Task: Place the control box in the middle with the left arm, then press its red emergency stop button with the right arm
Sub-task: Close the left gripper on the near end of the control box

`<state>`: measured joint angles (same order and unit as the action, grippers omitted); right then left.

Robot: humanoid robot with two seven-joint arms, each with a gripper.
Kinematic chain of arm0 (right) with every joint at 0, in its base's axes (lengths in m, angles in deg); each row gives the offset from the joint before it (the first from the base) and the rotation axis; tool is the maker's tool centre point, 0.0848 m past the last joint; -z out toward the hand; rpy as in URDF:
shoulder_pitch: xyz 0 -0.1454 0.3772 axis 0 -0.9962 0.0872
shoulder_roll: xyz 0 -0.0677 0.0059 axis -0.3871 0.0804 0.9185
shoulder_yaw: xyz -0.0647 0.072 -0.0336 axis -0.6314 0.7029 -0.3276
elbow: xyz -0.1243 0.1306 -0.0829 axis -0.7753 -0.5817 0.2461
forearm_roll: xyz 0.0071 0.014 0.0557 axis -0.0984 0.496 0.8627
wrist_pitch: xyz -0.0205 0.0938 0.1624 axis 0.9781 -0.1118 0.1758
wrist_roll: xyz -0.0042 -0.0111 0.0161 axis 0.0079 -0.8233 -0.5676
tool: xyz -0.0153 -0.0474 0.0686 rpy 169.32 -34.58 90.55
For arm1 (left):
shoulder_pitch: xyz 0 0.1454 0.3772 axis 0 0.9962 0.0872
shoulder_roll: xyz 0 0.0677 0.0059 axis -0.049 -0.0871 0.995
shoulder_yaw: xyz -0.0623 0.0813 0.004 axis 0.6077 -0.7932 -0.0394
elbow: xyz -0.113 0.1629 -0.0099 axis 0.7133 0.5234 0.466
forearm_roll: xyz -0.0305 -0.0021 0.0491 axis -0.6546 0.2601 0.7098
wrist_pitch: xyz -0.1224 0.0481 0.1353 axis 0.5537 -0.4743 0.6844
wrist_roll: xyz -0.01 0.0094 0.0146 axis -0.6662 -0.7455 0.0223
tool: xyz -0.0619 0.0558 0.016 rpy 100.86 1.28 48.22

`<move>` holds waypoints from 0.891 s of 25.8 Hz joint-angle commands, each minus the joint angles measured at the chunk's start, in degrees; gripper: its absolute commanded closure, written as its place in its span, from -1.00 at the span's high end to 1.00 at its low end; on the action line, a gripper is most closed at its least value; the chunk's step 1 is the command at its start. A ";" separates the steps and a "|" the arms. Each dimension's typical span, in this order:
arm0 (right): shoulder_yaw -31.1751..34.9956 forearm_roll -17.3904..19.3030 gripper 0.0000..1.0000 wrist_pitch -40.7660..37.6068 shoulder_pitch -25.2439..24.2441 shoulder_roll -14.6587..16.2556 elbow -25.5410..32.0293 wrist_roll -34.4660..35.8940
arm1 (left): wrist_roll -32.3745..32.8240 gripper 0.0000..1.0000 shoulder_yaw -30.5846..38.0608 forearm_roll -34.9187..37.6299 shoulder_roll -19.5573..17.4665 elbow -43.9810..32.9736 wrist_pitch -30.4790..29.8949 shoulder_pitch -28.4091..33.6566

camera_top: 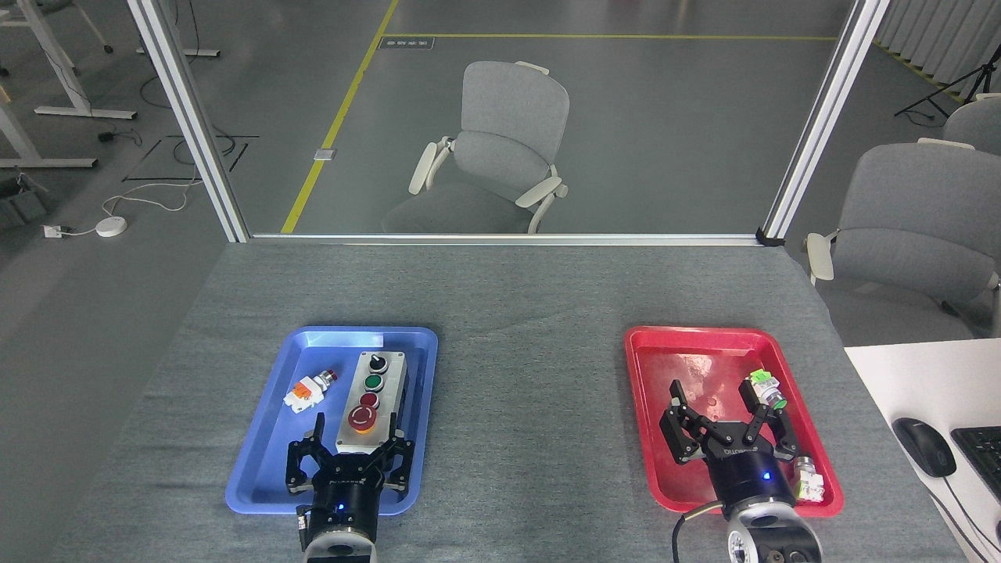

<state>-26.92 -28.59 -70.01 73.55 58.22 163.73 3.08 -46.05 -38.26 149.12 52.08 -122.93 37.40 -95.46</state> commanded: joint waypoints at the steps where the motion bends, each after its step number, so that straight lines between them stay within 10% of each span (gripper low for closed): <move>1: -0.06 0.00 0.96 -0.05 -0.09 -0.10 -0.14 0.15 | 0.01 0.95 -0.09 0.05 0.26 2.08 0.49 -0.96; 23: -0.06 -0.26 0.95 0.03 -0.17 -0.18 -0.41 0.06 | -0.08 0.96 -0.01 -4.17 -0.26 13.07 -2.15 -6.41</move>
<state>-27.00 -28.80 -69.99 73.37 57.77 163.26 3.24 -46.30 -38.28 146.17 51.95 -111.23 36.04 -101.23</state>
